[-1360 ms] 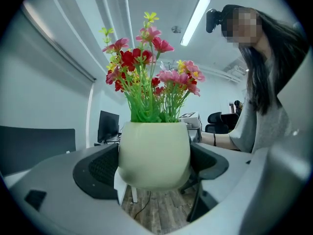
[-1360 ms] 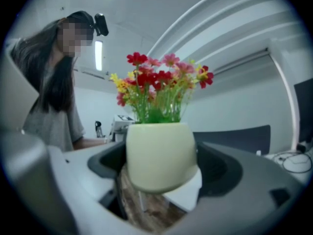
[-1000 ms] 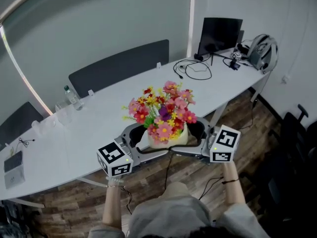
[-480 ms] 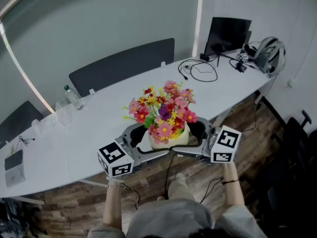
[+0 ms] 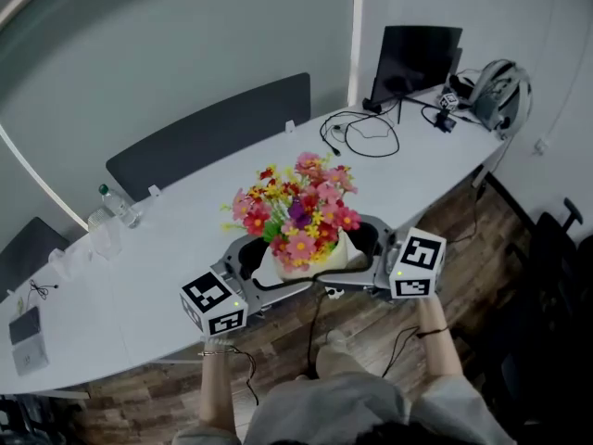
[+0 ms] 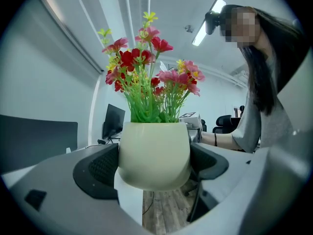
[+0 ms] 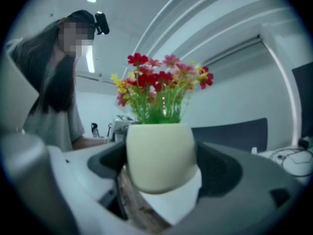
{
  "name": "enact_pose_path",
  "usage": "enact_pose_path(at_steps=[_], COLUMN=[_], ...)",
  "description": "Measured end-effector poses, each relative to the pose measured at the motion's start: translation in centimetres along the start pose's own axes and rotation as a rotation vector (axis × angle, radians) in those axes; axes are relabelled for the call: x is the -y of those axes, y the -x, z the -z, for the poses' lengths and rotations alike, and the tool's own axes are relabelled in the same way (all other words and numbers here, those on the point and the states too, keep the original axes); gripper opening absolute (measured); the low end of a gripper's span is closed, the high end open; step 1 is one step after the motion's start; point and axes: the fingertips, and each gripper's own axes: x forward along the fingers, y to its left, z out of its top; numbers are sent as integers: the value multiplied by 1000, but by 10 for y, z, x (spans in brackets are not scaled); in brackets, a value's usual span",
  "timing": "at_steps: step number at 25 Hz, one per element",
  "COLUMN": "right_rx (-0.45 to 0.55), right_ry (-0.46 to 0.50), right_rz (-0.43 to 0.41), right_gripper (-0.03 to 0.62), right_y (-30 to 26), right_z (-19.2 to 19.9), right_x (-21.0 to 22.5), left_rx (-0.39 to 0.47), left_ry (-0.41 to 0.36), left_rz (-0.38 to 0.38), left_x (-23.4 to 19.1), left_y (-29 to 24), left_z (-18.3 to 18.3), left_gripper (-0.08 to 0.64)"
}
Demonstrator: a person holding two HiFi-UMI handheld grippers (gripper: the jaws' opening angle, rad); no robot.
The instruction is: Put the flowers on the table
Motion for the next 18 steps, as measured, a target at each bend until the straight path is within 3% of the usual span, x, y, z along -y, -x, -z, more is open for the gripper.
enact_pose_path(at_steps=[18], right_rx=[-34], right_ry=[0], right_rz=[-91], right_gripper=[446], right_y=[-13], right_z=[1], right_x=[87], left_rx=[-21], left_ry=[25], left_rz=[-89], left_x=[-76], left_y=[-41], left_z=[2], left_gripper=[448])
